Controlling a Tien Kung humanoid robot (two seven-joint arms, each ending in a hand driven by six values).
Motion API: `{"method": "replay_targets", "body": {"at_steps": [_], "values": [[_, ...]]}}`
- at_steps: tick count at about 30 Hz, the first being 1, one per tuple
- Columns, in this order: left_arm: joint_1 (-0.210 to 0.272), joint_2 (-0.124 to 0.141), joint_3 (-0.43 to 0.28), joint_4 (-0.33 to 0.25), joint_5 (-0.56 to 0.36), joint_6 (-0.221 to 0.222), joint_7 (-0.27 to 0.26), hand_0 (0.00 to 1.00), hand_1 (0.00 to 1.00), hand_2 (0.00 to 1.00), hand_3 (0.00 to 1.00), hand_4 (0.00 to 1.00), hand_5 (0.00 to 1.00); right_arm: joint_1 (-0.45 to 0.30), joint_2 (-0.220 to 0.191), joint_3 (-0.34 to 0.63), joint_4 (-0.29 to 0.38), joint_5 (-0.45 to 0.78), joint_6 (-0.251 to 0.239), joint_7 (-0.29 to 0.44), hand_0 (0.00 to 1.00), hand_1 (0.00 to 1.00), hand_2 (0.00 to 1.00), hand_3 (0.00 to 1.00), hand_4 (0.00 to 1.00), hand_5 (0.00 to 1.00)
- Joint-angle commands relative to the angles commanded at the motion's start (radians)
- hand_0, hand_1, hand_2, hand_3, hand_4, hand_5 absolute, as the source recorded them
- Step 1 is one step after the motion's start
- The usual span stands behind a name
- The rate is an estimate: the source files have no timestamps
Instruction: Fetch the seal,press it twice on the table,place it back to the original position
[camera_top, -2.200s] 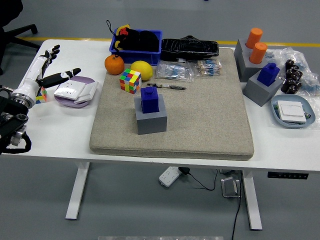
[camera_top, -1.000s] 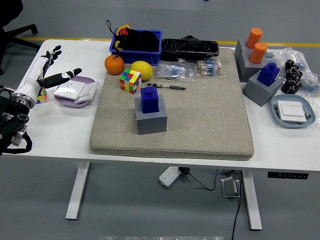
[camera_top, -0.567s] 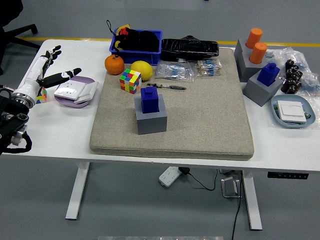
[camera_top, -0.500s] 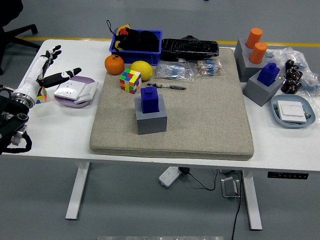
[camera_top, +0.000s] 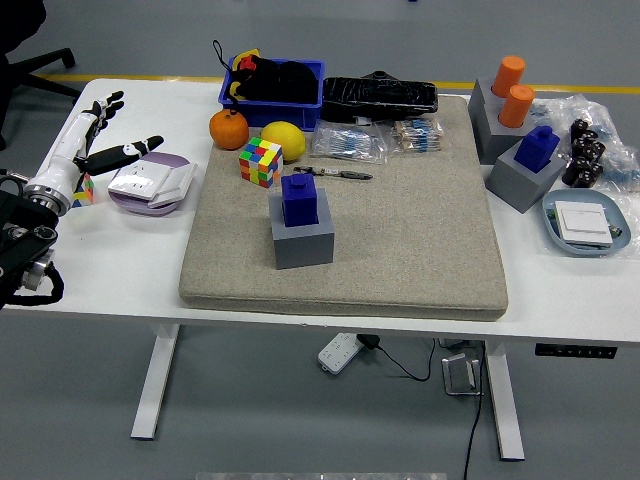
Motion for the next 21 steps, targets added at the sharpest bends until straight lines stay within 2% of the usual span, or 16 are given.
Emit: {"method": "replay_targets", "body": {"at_steps": [21], "values": [[-0.005,0.003,0.011,-0.001,0.001,-0.001,0.002,0.969,0.980,0.963,0.964,0.971,0.407,0.003,-0.003,-0.010,0.000,0.005,0.000,-0.001,0.865,0.780,0.736,0.743,0.797,0.568]]}}
